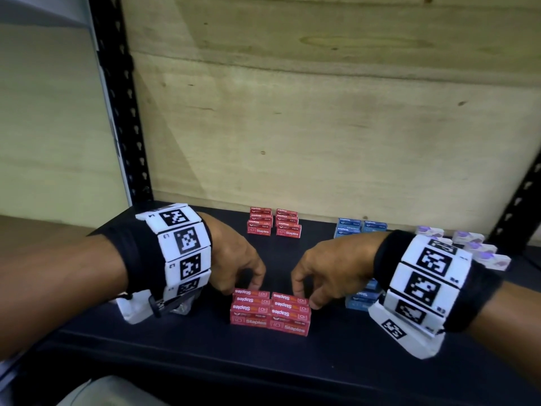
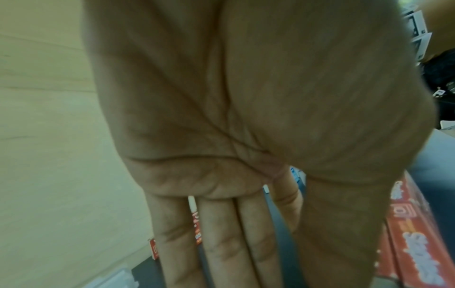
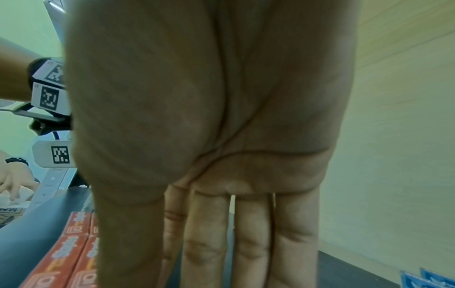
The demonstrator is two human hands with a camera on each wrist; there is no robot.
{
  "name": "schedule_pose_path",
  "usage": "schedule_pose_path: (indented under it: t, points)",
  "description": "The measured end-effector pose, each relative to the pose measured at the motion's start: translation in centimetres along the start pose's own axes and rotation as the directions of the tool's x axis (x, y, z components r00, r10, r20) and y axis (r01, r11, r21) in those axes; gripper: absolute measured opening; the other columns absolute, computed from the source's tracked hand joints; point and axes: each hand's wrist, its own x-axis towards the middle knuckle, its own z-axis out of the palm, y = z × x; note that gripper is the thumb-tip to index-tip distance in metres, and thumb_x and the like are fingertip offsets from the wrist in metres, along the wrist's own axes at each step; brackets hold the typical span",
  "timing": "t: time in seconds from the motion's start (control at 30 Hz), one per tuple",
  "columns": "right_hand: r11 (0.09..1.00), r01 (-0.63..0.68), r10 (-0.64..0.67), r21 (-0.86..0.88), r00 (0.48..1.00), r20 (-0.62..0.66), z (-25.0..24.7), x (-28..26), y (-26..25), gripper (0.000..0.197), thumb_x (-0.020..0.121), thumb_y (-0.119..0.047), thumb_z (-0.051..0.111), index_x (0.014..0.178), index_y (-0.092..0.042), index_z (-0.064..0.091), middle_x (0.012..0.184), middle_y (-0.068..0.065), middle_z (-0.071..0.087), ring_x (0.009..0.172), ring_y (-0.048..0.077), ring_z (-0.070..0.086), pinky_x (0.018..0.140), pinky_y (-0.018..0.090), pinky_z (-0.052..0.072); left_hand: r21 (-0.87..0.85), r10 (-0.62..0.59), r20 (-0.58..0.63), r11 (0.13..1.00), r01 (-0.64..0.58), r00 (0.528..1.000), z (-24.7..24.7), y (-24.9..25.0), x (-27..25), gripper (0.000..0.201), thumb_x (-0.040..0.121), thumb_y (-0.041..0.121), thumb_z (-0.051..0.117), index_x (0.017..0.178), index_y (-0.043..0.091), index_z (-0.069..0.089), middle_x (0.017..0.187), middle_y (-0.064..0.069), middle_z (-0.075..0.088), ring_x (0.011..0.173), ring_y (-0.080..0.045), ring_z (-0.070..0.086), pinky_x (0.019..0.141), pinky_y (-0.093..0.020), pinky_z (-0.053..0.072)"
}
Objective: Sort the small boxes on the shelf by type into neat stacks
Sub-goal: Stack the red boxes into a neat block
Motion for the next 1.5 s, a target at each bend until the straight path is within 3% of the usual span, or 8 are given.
schedule_pose_path:
  t: [0.53, 0.73, 0.83, 0.93, 1.1, 1.23, 1.33, 1.5]
  points:
    - [1.000, -0.011, 0.012, -0.018, 0.998, 0.061, -0.5, 0.3, -0.3, 0.032, 0.096, -0.028, 0.061, 0.127, -0.035, 0.059, 0.080, -0.025, 0.045, 0.083, 0.000, 0.047, 0.089, 0.028, 0.042, -0.069, 0.004, -0.005, 0.998, -0.005, 1.000, 0.1, -0.3, 0.1, 0.037, 0.096, 0.023, 0.058, 0.128, 0.040, 0.049, 0.108, 0.005, 0.066, 0.087, -0.010, 0.064, 0.057, -0.017, 0.044]
    - [0.999, 0.000, 0.002, -0.044, 0.998, 0.057, -0.5, 0.5, -0.3, 0.033, 0.097, -0.027, 0.060, 0.128, -0.035, 0.058, 0.081, -0.023, 0.049, 0.078, -0.002, 0.047, 0.083, 0.025, 0.040, -0.056, 0.016, -0.012, 0.998, -0.016, 1.000, 0.3, -0.6, 0.1, 0.039, 0.096, 0.024, 0.059, 0.129, 0.041, 0.048, 0.112, 0.001, 0.068, 0.098, -0.014, 0.066, 0.068, -0.021, 0.049]
    - [0.998, -0.023, 0.027, -0.050, 0.996, 0.080, -0.7, 0.9, -0.1, 0.035, 0.097, -0.023, 0.058, 0.130, -0.036, 0.056, 0.097, -0.015, 0.063, 0.079, 0.001, 0.051, 0.078, 0.024, 0.042, -0.061, 0.007, 0.006, 0.998, -0.007, 1.000, 0.0, -0.7, 0.4, 0.048, 0.095, 0.015, 0.059, 0.135, 0.038, 0.046, 0.123, 0.001, 0.062, 0.107, -0.014, 0.061, 0.067, -0.017, 0.045]
    - [0.994, -0.076, 0.084, -0.083, 0.992, 0.095, -1.3, 1.4, 0.3, 0.037, 0.097, -0.021, 0.056, 0.131, -0.036, 0.056, 0.092, -0.017, 0.056, 0.083, 0.005, 0.052, 0.079, 0.024, 0.043, -0.093, 0.004, 0.001, 0.996, -0.004, 1.000, -0.7, -1.1, 0.9, 0.052, 0.093, 0.007, 0.060, 0.138, 0.031, 0.046, 0.127, -0.001, 0.061, 0.110, -0.014, 0.058, 0.070, -0.016, 0.045]
    - [0.991, -0.137, 0.137, -0.005, 0.990, -0.040, -3.7, 2.7, 2.5, 0.027, 0.095, -0.026, 0.061, 0.121, -0.031, 0.063, 0.112, -0.003, 0.068, 0.095, 0.014, 0.065, 0.089, 0.032, 0.053, -0.115, -0.030, -0.157, 0.993, 0.012, 0.987, -2.8, -2.5, 2.2, 0.039, 0.090, 0.017, 0.065, 0.126, 0.028, 0.056, 0.096, 0.013, 0.066, 0.098, -0.011, 0.062, 0.091, -0.030, 0.051]
    - [0.976, -0.199, 0.172, -0.085, 0.953, -0.250, -5.7, 4.3, 4.8, 0.021, 0.097, -0.025, 0.056, 0.116, -0.019, 0.063, 0.096, -0.011, 0.064, 0.078, 0.008, 0.055, 0.065, 0.023, 0.042, -0.054, -0.105, -0.356, 0.994, 0.092, 0.928, -5.2, -4.5, 4.3, 0.031, 0.090, 0.030, 0.067, 0.120, 0.030, 0.058, 0.096, 0.010, 0.066, 0.085, -0.009, 0.058, 0.080, -0.027, 0.046]
    - [0.962, -0.252, 0.211, -0.109, 0.932, -0.294, -6.5, 6.0, 6.5, 0.027, 0.096, -0.029, 0.059, 0.120, -0.016, 0.064, 0.112, -0.003, 0.068, 0.087, 0.014, 0.055, 0.073, 0.025, 0.040, -0.008, -0.155, -0.369, 0.987, 0.163, 0.916, -6.7, -6.4, 6.5, 0.029, 0.088, 0.034, 0.069, 0.115, 0.030, 0.059, 0.082, 0.014, 0.057, 0.076, -0.007, 0.052, 0.078, -0.027, 0.045]
    - [0.970, -0.234, 0.212, -0.059, 0.943, -0.256, -7.0, 9.6, 8.5, 0.029, 0.087, -0.033, 0.073, 0.112, -0.021, 0.068, 0.099, -0.005, 0.071, 0.078, 0.011, 0.058, 0.060, 0.022, 0.040, 0.020, -0.188, -0.323, 0.978, 0.206, 0.928, -8.0, -8.4, 9.6, 0.033, 0.082, 0.043, 0.074, 0.109, 0.032, 0.059, 0.080, 0.013, 0.059, 0.071, -0.003, 0.051, 0.072, -0.026, 0.042]
